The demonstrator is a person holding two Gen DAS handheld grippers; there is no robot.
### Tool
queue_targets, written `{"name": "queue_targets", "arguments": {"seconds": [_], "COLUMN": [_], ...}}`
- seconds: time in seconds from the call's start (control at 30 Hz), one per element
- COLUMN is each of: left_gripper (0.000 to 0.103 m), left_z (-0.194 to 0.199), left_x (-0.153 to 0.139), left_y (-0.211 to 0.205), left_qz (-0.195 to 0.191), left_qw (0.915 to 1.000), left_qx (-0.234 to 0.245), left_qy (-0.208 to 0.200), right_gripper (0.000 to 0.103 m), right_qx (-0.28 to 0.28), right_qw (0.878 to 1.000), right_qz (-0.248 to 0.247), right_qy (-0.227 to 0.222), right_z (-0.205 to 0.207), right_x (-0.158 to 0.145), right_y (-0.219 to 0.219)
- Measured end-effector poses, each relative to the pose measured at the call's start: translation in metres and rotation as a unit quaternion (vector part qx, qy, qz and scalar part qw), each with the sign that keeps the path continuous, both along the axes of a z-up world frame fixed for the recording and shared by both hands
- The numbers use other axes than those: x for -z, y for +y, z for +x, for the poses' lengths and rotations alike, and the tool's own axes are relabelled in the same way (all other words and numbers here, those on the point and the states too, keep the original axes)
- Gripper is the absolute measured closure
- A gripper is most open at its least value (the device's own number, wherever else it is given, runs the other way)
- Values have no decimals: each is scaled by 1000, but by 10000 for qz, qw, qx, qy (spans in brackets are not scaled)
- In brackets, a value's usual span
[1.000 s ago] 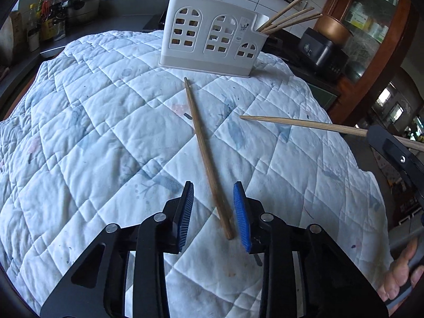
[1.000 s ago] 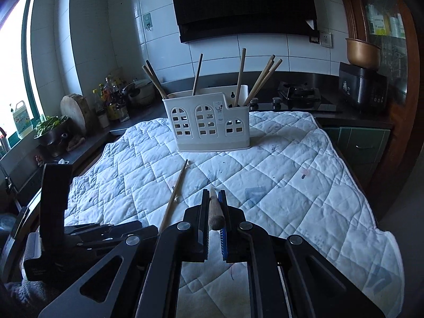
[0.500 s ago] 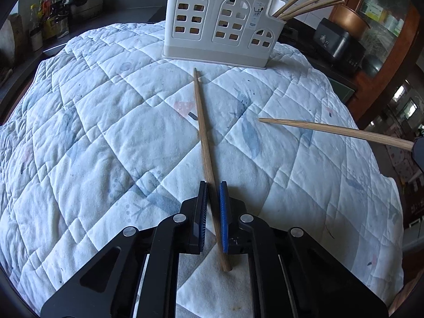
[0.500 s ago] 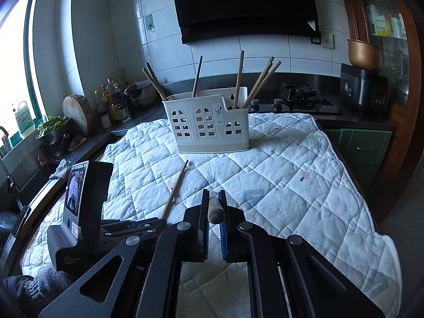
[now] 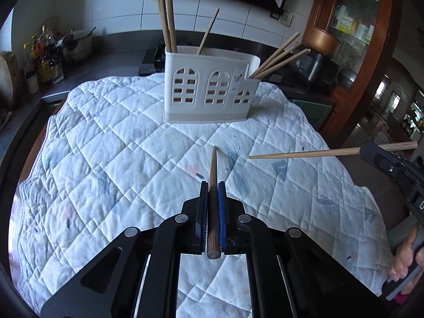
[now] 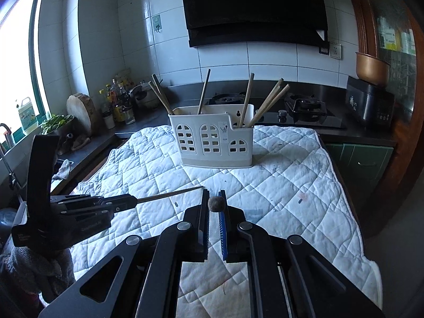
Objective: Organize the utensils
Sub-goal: 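Lift both held chopsticks and carry them above the white holder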
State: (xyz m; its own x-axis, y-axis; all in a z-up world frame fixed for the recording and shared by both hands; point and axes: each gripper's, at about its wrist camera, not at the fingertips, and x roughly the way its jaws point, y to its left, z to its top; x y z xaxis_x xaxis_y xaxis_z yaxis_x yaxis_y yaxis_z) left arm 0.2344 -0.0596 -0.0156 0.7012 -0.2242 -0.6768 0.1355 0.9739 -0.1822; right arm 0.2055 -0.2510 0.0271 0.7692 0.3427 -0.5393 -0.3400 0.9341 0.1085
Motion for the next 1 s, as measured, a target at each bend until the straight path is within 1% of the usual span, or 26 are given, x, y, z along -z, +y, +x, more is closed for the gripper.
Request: {"name": "queue_targets", "arguments": {"seconds": [0.1, 0.23, 0.4, 0.57, 0.67, 0.87, 1.0], "left_gripper": [97, 97, 97, 97, 97, 97, 97], "left_z": [2, 11, 24, 36, 45, 65, 79], "left_x": [-15, -28, -46, -65, -79, -123, -160], "left_y": [5, 11, 9, 7, 8, 8, 6], "left_qz": [64, 36, 263, 337, 315, 343, 459], "left_qw": [9998, 9998, 9991, 9983, 9980, 9958, 9920], "left_qx": [61, 111, 206, 278, 295, 302, 231], "left_qy": [-150, -134, -262, -382, -468, -790, -1153], "right_gripper": [96, 96, 96, 96, 96, 96, 96], "right_qx": [-94, -191, -206, -181, -159, -66, -63], "right_qw": [9999, 9997, 9994, 9990, 9987, 9973, 9968], "right_qz": [-69, -140, -286, -404, -483, -727, -777], "right_qy": [-8, 44, -25, -81, -52, 48, 165], "right_z": [9, 23, 43, 68, 85, 116, 138], "right_x": [-15, -36, -67, -100, -114, -130, -132], "right_y": [3, 5, 5, 2, 2, 2, 3]}}
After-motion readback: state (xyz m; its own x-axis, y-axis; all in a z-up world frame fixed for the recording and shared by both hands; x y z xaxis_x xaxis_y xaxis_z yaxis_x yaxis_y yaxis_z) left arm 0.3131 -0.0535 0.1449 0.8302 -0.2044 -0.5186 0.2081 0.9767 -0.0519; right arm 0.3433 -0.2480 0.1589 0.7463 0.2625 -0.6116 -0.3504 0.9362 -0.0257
